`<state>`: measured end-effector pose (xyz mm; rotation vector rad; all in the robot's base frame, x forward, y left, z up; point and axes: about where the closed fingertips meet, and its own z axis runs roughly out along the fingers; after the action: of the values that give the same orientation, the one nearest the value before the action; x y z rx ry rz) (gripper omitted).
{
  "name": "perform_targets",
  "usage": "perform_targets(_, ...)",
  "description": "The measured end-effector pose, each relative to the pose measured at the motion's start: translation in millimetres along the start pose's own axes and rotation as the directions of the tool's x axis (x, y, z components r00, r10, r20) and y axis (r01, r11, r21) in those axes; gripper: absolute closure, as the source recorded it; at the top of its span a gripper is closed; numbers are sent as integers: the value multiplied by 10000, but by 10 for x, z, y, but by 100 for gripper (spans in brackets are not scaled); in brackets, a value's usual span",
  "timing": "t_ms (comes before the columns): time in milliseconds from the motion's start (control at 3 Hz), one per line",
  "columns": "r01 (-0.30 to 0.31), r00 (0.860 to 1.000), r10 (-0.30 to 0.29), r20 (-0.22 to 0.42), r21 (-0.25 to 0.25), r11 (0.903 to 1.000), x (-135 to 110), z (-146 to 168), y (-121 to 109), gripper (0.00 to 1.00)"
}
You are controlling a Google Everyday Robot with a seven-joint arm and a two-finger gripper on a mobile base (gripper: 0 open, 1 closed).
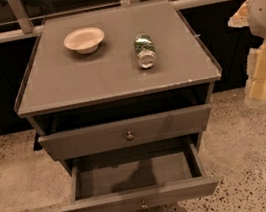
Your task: Close middle drawer
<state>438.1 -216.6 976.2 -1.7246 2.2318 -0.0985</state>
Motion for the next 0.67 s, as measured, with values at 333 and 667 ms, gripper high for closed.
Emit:
perform_targets(333, 0, 10000, 0, 0, 2, 10000, 0, 0, 0, 0)
perform_targets(667, -60, 10000, 60, -6, 251, 9997, 1, -9, 7, 0)
